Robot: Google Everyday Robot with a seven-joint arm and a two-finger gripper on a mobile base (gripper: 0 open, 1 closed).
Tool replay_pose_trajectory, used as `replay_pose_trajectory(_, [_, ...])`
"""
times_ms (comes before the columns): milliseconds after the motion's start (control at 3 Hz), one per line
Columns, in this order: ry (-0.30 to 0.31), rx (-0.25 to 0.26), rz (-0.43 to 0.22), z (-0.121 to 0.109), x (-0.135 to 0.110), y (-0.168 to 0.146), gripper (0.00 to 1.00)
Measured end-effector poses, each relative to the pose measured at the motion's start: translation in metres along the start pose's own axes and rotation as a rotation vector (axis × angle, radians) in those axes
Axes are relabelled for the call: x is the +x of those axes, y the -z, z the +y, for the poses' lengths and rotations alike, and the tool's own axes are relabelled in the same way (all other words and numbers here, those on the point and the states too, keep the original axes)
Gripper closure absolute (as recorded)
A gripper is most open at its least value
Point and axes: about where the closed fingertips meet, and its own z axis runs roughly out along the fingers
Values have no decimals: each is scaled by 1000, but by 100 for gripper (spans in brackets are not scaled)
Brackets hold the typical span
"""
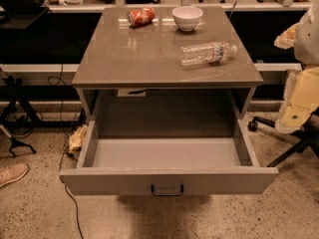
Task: Place water bottle into top drawer
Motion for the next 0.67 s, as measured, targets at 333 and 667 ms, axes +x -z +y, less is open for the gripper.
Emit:
replay_pose_trajectory(333, [0, 0, 0, 0, 0, 0, 0])
replay_pose_trajectory(667, [38, 39, -25, -29, -11, 0, 0])
